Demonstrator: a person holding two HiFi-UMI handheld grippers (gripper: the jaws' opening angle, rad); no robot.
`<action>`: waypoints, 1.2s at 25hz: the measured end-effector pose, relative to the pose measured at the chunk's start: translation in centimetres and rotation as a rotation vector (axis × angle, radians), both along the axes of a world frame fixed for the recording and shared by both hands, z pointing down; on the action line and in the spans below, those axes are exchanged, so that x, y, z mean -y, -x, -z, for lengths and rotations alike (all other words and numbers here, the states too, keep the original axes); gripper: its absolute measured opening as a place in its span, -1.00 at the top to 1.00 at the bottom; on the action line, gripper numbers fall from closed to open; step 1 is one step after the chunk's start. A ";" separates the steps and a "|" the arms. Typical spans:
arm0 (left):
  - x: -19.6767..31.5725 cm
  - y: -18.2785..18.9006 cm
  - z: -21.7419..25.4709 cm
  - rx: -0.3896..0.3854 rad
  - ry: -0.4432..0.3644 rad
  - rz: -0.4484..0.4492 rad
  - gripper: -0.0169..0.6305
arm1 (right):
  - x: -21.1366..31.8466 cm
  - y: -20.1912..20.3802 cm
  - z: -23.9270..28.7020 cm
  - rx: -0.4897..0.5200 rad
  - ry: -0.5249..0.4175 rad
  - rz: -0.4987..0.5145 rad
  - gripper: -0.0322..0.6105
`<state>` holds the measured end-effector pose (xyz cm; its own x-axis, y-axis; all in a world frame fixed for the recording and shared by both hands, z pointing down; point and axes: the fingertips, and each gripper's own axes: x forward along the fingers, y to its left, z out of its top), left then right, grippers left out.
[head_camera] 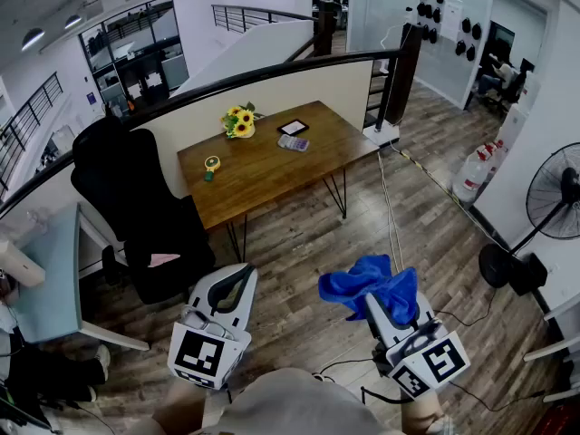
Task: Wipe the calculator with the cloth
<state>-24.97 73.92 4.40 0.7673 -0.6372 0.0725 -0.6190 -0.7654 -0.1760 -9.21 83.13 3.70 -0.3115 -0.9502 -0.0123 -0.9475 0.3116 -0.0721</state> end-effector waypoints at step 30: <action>0.1 -8.7 -4.1 0.044 0.045 0.003 0.94 | 1.6 -9.1 -4.7 0.035 0.067 0.009 0.60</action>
